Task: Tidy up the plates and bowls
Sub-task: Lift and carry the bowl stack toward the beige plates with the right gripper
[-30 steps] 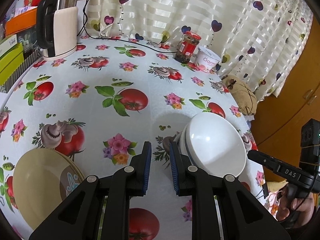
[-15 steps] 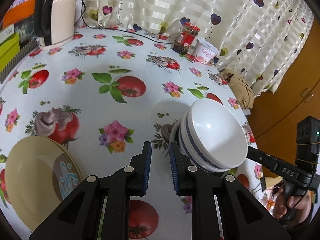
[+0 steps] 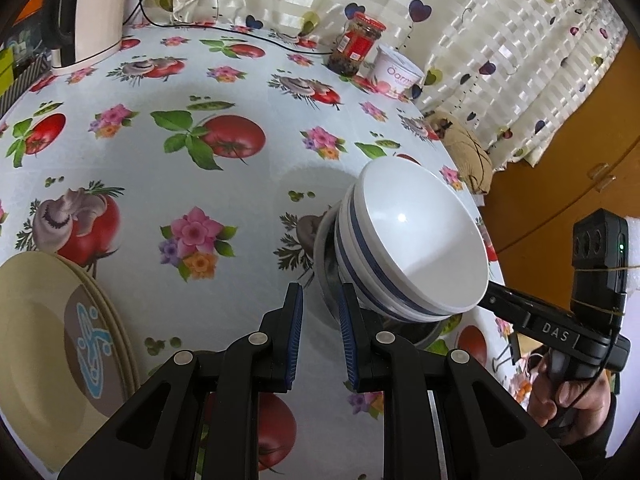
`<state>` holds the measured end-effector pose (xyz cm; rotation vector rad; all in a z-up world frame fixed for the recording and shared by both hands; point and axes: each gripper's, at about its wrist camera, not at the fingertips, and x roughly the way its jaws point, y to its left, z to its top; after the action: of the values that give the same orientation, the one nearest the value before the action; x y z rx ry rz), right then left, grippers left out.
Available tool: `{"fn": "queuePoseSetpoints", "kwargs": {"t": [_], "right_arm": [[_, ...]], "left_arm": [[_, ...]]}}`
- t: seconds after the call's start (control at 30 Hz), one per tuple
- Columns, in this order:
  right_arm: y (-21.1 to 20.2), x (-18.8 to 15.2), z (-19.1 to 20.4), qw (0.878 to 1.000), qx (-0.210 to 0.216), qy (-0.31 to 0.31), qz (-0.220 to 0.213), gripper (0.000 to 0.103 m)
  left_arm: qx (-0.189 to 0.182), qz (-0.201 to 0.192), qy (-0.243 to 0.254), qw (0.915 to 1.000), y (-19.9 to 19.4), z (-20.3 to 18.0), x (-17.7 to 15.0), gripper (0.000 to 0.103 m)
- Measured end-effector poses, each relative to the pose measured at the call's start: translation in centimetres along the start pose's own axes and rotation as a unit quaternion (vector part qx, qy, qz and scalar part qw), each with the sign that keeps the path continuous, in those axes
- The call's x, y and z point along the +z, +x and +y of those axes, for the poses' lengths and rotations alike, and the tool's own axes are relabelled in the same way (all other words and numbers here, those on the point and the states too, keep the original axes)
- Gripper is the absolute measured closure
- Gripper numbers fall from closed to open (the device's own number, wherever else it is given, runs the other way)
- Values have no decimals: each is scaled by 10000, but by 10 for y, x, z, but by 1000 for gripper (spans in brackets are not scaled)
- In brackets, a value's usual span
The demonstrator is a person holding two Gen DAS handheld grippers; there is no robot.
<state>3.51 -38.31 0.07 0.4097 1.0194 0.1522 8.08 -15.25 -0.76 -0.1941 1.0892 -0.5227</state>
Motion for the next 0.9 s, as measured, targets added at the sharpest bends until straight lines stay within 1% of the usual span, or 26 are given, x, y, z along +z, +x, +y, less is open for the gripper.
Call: {"fn": "queuePoseSetpoints", "kwargs": {"t": [0.13,0.27,0.43,0.63,0.9], "right_arm": [[5,1,0,10000,-21,-22,49,75],[10,1,1,9999,-18,-51,112,81],[16,2,1,9998,-5,-80,175,84],[19,2,1,9998,2,-76,202,85],[21,4,2,9998,-2,-94,198,87]], "left_arm": [[-9,129,-8,9999,5,-1,-2,84],[-3,222,-14,9998,10,-2,-2,84],[4,265,4,9996,14,-3,-1,84],[-3,297,10,9996,17,-4,2,84],[-84,336,-98,9994,19,-3,3,84]]}}
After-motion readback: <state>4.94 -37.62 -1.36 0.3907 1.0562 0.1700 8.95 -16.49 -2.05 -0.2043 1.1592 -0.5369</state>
